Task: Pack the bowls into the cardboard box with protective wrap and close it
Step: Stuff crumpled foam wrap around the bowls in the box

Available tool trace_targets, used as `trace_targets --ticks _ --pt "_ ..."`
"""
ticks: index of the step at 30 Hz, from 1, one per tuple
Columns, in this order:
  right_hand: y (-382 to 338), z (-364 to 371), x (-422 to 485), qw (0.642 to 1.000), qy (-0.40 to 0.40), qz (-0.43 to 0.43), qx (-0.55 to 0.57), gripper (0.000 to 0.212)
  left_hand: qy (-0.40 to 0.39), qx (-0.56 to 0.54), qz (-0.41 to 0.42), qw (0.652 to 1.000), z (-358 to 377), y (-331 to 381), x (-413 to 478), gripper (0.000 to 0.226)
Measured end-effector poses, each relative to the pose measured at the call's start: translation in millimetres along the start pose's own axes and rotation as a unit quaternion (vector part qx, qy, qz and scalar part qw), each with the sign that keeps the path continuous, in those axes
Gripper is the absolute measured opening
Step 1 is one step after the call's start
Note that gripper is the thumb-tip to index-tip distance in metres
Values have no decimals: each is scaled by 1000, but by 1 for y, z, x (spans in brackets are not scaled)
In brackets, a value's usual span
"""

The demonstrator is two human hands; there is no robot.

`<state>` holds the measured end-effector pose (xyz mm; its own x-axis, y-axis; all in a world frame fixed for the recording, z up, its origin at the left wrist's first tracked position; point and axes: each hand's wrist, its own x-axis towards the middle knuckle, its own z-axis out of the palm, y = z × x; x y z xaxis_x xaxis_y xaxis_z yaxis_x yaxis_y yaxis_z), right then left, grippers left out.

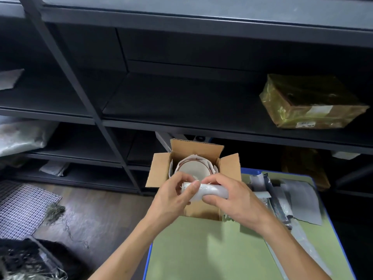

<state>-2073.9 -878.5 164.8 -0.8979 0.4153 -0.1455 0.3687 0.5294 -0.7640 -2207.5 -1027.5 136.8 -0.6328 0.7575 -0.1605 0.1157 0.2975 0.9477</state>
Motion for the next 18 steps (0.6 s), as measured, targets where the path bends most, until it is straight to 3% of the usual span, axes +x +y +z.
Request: trace_targets --ticks 3,11,15,18 --pt "2 12 5 999 4 38 35 24 -57 7 25 998 -11 -12 2 19" --pt "5 24 3 989 55 110 79 19 -129 92 28 987 -15 -29 32 20" --pt "16 8 3 978 138 155 7 16 -108 178 140 968 -6 -33 63 18" --pt "25 -5 7 961 201 177 -75 18 -98 260 264 924 -2 -25 95 22"
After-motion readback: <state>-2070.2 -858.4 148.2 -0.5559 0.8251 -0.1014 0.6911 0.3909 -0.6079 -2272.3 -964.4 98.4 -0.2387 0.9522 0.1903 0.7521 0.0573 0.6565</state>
